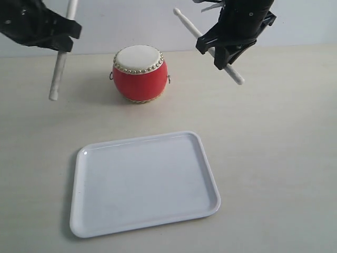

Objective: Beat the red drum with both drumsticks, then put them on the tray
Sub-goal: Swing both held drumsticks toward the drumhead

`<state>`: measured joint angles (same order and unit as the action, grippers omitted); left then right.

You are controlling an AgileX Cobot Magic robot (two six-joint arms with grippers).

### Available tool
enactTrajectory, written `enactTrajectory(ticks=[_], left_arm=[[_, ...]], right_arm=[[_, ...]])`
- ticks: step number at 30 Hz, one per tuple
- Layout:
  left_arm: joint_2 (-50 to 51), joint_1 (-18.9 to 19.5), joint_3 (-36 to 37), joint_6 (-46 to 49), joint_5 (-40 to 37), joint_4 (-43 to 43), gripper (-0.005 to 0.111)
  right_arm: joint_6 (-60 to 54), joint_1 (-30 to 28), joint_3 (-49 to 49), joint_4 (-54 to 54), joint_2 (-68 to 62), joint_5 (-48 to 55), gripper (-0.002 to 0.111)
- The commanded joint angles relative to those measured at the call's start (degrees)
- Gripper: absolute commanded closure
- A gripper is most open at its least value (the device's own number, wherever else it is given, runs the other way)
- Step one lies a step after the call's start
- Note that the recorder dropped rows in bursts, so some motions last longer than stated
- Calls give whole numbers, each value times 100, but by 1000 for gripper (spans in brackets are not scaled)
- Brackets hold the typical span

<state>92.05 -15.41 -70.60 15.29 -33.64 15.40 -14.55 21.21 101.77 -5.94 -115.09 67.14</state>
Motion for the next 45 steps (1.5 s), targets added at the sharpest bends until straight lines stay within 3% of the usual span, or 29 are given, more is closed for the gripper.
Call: enactTrajectory(ticks=[1, 6, 11, 24, 31, 37, 45], left_arm=[[-1020, 195, 1287, 1321, 1379, 1135, 107], [-1477, 195, 2097, 2722, 1212, 1559, 107], [-1248, 195, 2161, 3077, 1017, 1591, 107], [452, 155, -117, 3361, -1383, 1615, 107], [934, 155, -564, 3340, -1514, 1618, 107], [1112, 155, -761, 3309, -1514, 1527, 107], [1498, 155, -1410, 2956, -1713, 1184, 107]], right_arm=[[-203, -30, 40, -481, 24, 33, 108], [-186, 10, -35, -506, 24, 282, 108], [-169, 78, -147, -524, 24, 282, 108], [-292, 280, -137, -425, 24, -168, 108], [-459, 280, -137, -514, 24, -532, 108], [-1008, 280, -137, -1346, 47, -389, 108], [-1023, 484, -137, -1262, 118, -238, 108]])
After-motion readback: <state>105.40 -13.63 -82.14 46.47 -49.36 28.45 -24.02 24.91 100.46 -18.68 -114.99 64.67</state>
